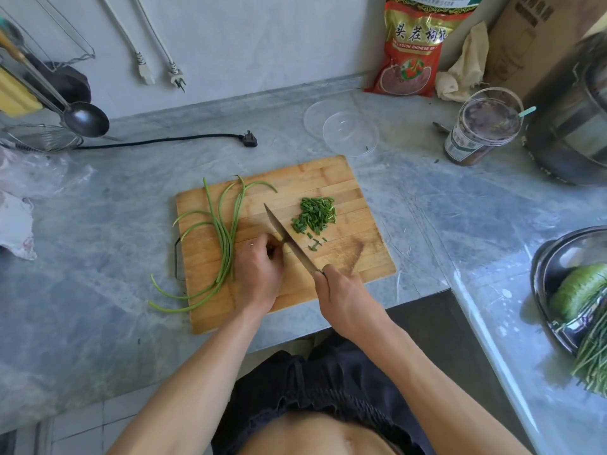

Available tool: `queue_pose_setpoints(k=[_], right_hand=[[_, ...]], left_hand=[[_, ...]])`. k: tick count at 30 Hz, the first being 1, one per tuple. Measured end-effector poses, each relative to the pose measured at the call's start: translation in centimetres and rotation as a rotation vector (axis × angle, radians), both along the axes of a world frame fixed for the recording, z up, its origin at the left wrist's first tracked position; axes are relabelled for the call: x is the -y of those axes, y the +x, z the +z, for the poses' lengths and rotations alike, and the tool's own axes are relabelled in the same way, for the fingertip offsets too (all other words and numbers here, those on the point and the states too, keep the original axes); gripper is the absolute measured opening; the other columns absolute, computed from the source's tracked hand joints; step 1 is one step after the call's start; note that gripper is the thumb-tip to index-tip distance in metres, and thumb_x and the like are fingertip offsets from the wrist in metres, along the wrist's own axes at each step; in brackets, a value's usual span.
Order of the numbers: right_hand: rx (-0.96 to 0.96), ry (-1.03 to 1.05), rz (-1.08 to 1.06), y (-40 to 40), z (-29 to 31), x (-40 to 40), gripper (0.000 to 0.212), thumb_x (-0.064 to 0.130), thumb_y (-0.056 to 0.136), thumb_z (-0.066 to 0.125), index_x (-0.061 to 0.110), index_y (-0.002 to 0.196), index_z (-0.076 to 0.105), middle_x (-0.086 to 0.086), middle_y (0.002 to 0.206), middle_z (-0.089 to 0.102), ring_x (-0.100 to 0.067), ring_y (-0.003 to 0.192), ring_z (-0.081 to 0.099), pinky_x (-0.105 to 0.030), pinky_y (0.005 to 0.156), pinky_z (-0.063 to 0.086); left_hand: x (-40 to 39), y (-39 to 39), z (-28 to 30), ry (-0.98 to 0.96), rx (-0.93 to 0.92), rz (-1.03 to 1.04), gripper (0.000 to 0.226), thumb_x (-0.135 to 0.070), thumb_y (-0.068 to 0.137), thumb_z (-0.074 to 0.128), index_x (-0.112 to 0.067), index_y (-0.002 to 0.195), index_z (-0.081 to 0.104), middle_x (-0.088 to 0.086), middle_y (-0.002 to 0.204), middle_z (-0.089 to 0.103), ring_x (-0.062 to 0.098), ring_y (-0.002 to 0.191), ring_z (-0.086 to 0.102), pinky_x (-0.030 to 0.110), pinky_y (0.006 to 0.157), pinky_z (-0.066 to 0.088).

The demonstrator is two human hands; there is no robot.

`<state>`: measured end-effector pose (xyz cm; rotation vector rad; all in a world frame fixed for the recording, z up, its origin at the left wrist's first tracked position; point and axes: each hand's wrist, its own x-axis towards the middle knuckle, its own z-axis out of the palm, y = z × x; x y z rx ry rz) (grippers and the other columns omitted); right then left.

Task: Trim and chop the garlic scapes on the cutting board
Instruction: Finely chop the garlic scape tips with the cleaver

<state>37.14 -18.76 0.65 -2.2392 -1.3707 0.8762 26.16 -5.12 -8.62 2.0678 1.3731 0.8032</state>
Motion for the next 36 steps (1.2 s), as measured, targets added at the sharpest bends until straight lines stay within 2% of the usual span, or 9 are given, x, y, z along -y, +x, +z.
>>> queue_pose_setpoints(k=[2,6,10,16,20,26,30,34,36], right_hand=[[0.03,-0.092,0.002,0.3,0.1,0.1,0.037,0.045,0.1,0.017,0.018,0.096,0.042,0.001,0.073,0.044,-0.019,0.065,0.044,-0.033,0.064,0.036],[0.065,-0.014,0.041,0.4,-0.3,0.5,0.055,0.058,0.086,-0.002,0.019,0.084,0.037,0.0,0.068,0.043,-0.017,0.048,0.033,-0.027,0.046,0.022],[0.038,-0.019,-0.005,0.2,0.2,0.7,0.035,0.043,0.102,0.024,0.018,0.084,0.039,-0.004,0.065,0.045,-0.024,0.051,0.039,-0.031,0.044,0.025],[0.152,-0.021,0.046,0.0,0.4,0.7,0.042,0.047,0.101,0.012,0.017,0.087,0.037,-0.006,0.069,0.048,-0.02,0.047,0.036,-0.027,0.042,0.02],[0.087,-0.022,0.003,0.0,0.1,0.5,0.029,0.037,0.104,0.026,0.016,0.09,0.038,-0.005,0.066,0.046,-0.016,0.044,0.032,-0.026,0.041,0.019],[0.069,-0.061,-0.058,-0.9,-0.3,0.1,0.07,0.054,0.086,-0.027,0.017,0.09,0.032,-0.002,0.072,0.042,-0.015,0.044,0.028,-0.026,0.042,0.015],[0.073,-0.007,-0.043,-1.0,-1.2,-0.7,0.03,0.039,0.104,0.023,0.015,0.088,0.033,-0.006,0.06,0.042,-0.02,0.04,0.028,-0.027,0.041,0.018],[0.112,-0.016,-0.028,-1.0,-1.3,0.3,0.064,0.056,0.09,-0.017,0.017,0.089,0.033,-0.004,0.071,0.043,-0.014,0.044,0.027,-0.026,0.043,0.02],[0.051,0.016,-0.046,-1.1,-1.5,-0.4,0.054,0.052,0.096,-0.006,0.016,0.086,0.033,-0.004,0.066,0.042,-0.018,0.042,0.029,-0.026,0.042,0.017]], left_hand=[[0.0,0.4,-0.1,0.002,-0.002,0.017,0.006,-0.01,0.083,0.064,-0.013,0.079,0.062,0.002,0.071,0.065,0.022,0.064,0.058,0.038,0.053,0.044],[-0.5,0.8,-0.6,0.0,-0.047,0.019,0.003,-0.01,0.084,0.063,-0.012,0.082,0.063,0.005,0.075,0.065,0.025,0.067,0.059,0.036,0.054,0.043],[-0.7,0.6,-0.8,0.014,-0.033,-0.018,0.005,-0.008,0.083,0.063,-0.012,0.083,0.063,0.005,0.077,0.065,0.024,0.07,0.059,0.039,0.058,0.045],[-0.9,0.5,-1.1,-0.002,-0.053,-0.041,0.006,-0.006,0.083,0.061,-0.01,0.087,0.064,0.008,0.079,0.067,0.027,0.073,0.059,0.039,0.06,0.046],[-1.1,0.2,-1.0,-0.002,-0.062,-0.042,0.015,-0.016,0.087,0.06,-0.013,0.093,0.073,0.007,0.085,0.069,0.028,0.079,0.06,0.041,0.067,0.048],[-1.4,-0.1,-0.5,0.011,-0.076,-0.079,0.021,-0.023,0.087,0.06,-0.021,0.096,0.079,0.006,0.083,0.066,0.027,0.076,0.058,0.041,0.069,0.047],[-1.4,-0.1,-0.2,0.003,-0.107,-0.071,0.019,-0.023,0.089,0.061,-0.022,0.096,0.079,0.006,0.081,0.064,0.027,0.076,0.055,0.042,0.069,0.046],[-1.1,-0.1,0.1,0.016,-0.12,-0.069,0.022,-0.024,0.089,0.059,-0.019,0.096,0.079,0.007,0.082,0.064,0.029,0.076,0.055,0.042,0.068,0.045],[-1.1,0.0,0.2,0.012,-0.114,-0.071,0.021,-0.025,0.09,0.059,-0.02,0.097,0.079,0.006,0.081,0.064,0.029,0.077,0.055,0.041,0.069,0.045]])
